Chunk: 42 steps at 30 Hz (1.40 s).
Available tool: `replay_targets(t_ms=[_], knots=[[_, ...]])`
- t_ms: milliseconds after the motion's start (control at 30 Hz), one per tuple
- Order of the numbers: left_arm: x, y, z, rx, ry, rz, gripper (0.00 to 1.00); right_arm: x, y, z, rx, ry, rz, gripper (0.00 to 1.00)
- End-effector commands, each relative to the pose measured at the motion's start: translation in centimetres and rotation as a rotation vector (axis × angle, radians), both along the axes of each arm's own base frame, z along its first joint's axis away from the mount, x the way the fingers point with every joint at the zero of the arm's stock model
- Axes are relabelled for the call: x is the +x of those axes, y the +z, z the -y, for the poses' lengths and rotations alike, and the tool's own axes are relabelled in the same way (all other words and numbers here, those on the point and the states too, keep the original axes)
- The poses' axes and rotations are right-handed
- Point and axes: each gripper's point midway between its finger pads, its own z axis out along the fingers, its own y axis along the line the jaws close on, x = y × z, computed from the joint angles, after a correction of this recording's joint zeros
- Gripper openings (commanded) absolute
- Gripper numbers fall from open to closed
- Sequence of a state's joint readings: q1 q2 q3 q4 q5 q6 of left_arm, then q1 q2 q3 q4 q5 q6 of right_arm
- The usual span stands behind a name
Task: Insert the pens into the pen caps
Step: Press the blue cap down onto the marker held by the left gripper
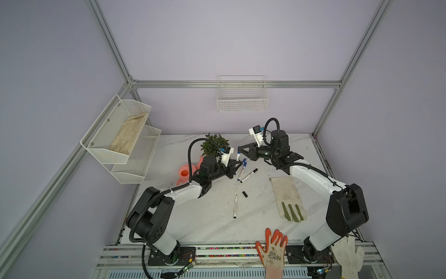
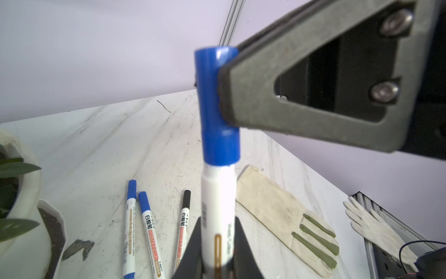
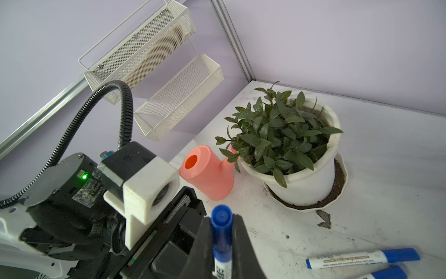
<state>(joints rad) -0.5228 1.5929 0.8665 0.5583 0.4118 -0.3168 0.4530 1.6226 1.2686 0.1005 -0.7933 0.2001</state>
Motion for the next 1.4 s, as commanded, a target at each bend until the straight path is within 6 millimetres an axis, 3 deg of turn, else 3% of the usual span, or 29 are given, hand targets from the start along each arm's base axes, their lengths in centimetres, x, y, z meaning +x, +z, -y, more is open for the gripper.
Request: replay_targets(t_ms=[0,233,367,567,633,733,900,1100,1367], knots=[[5.7,15.1,-4.6,-0.169,0.286,0.385,0.0,-8.0,-4.1,-1.7,-0.04,0.291,-0.276,0.0],[4.5,16.1,-4.6,-0.188,0.285,0.503,0.0,-7.7,-4.5,-1.6,-0.06,0.275,-0.273,0.0],[2.4,16.4,-3.6,-0.195,0.244,0.639,0.0,-6.9,-3.1,-1.5,-0.067,0.242,-0.215,0.0],[1.2,15.6,-1.7,-0.147,0.185,0.668,0.0,-6.2,-1.3,-1.3,-0.101,0.22,-0.143,0.0],[1.1,15.3,-1.5,-0.147,0.182,0.659,0.0,-5.6,-0.6,-1.2,-0.111,0.187,-0.114,0.08],[0.9,14.1,-1.0,-0.132,0.168,0.632,0.0,-4.4,0.9,-0.7,-0.121,0.114,-0.048,0.31],[0.6,10.4,-0.4,-0.102,0.154,0.545,0.0,-3.0,3.7,0.0,-0.096,0.015,0.049,0.45],[0.3,5.9,-0.4,-0.063,0.162,0.443,0.0,-2.7,6.4,0.4,-0.046,-0.031,0.106,0.51],[-1.0,3.1,0.2,-0.043,0.144,0.374,0.0,-0.9,8.4,0.1,0.006,-0.097,0.134,0.51]])
